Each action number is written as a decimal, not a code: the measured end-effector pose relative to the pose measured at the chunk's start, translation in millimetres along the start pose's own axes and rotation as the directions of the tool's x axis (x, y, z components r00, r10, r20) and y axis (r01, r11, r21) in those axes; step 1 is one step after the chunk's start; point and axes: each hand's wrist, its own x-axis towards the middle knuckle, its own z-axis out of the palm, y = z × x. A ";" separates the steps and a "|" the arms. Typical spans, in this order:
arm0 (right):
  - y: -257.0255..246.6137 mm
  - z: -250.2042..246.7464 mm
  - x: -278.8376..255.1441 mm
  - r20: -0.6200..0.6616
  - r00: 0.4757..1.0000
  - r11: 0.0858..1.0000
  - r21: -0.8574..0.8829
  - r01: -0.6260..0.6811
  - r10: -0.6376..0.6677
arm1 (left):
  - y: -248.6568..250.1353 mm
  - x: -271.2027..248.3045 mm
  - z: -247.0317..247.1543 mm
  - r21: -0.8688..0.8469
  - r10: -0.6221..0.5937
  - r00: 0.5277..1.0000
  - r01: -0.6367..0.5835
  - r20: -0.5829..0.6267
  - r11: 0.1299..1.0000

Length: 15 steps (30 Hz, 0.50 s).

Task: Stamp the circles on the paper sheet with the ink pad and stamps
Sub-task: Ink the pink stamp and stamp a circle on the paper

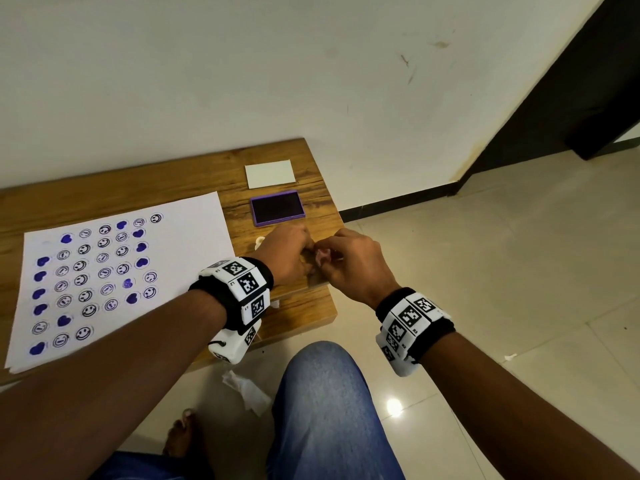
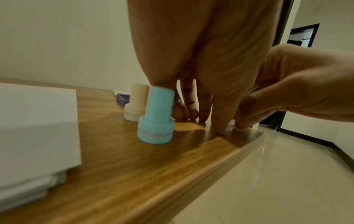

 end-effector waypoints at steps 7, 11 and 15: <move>-3.4 2.1 -4.5 -0.007 1.000 0.999 -0.030 0.028 -0.028 | 0.7 -0.3 -1.6 -0.022 -0.032 0.999 0.032 0.006 0.999; -5.1 0.7 -8.3 -0.037 0.998 0.998 -0.032 0.046 -0.047 | 3.4 -0.6 -5.0 -0.018 -0.034 0.999 0.034 0.020 0.999; -4.1 -0.4 -7.2 -0.038 0.999 1.000 0.021 0.006 -0.005 | 4.2 -2.5 -4.7 0.005 -0.026 0.999 0.026 0.018 1.000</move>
